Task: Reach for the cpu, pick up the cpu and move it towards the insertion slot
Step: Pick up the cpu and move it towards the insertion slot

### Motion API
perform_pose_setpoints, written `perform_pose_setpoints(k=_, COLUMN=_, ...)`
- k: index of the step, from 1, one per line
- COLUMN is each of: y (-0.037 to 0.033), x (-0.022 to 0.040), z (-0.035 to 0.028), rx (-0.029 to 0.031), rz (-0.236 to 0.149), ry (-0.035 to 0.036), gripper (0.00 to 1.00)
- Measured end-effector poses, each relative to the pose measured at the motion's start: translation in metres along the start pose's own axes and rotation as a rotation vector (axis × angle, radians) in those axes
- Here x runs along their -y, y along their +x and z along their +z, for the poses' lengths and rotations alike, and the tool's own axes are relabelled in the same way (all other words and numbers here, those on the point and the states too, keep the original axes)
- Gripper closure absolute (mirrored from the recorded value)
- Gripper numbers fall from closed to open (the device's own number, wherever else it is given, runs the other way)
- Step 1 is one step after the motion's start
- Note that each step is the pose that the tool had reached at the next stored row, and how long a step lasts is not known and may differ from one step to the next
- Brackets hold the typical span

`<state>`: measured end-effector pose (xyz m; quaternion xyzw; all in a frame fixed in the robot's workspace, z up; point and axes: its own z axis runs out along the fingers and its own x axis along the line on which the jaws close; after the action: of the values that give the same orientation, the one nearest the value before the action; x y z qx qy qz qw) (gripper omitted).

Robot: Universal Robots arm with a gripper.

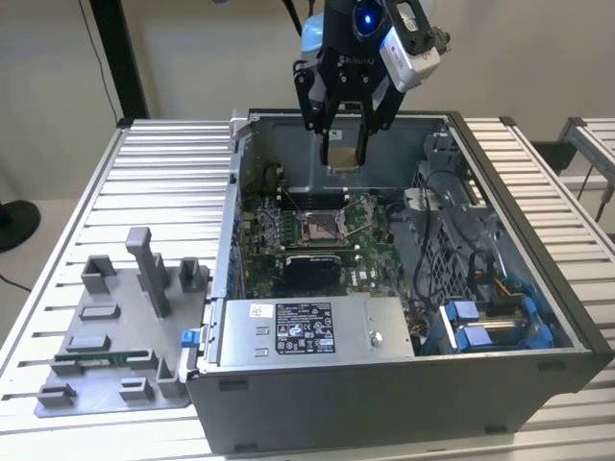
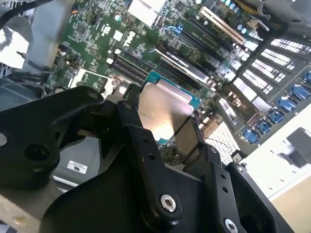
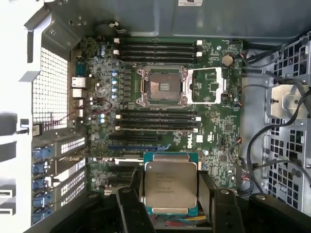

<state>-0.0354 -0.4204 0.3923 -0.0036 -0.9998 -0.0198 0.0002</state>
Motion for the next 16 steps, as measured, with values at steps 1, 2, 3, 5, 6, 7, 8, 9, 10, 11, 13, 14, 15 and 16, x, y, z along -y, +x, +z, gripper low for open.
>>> perform_pose_setpoints(k=1, y=0.0001, x=-0.0027, z=0.0002, rx=-0.0001, rz=0.000, ry=0.0000, gripper=1.00)
perform_pose_setpoints(k=2, y=0.0000, x=-0.0057, z=0.0004, rx=-0.0001, rz=0.000, ry=0.0000, gripper=1.00)
perform_pose_setpoints(k=3, y=0.0001, x=-0.0088, z=0.0008, rx=0.0000, rz=0.000, ry=0.0000, gripper=1.00)
perform_pose_setpoints(k=5, y=0.0001, x=-0.0146, z=0.0016, rx=-0.0001, rz=0.000, ry=0.0000, gripper=1.00)
perform_pose_setpoints(k=6, y=0.0002, x=-0.0173, z=0.0021, rx=0.0000, rz=0.000, ry=0.0000, gripper=1.00)
perform_pose_setpoints(k=7, y=0.0002, x=-0.0199, z=0.0026, rx=-0.0001, rz=0.000, ry=0.0001, gripper=1.00)
perform_pose_setpoints(k=8, y=0.0002, x=-0.0223, z=0.0033, rx=-0.0001, rz=0.000, ry=0.0000, gripper=1.00)
perform_pose_setpoints(k=9, y=0.0002, x=-0.0244, z=0.0041, rx=-0.0002, rz=0.000, ry=-0.0001, gripper=1.00)
perform_pose_setpoints(k=10, y=0.0002, x=-0.0268, z=0.0050, rx=-0.0004, rz=0.000, ry=0.0000, gripper=1.00)
perform_pose_setpoints(k=11, y=0.0003, x=-0.0294, z=0.0060, rx=-0.0004, rz=0.000, ry=0.0000, gripper=1.00)
perform_pose_setpoints(k=13, y=0.0003, x=-0.0352, z=0.0084, rx=-0.0006, rz=0.000, ry=-0.0001, gripper=1.00)
perform_pose_setpoints(k=14, y=0.0003, x=-0.0382, z=0.0095, rx=-0.0007, rz=0.000, ry=0.0001, gripper=1.00)
perform_pose_setpoints(k=15, y=0.0003, x=-0.0413, z=0.0109, rx=-0.0009, rz=0.000, ry=0.0000, gripper=1.00)
perform_pose_setpoints(k=16, y=0.0004, x=-0.0449, z=0.0125, rx=-0.0013, rz=0.000, ry=0.0000, gripper=1.00)
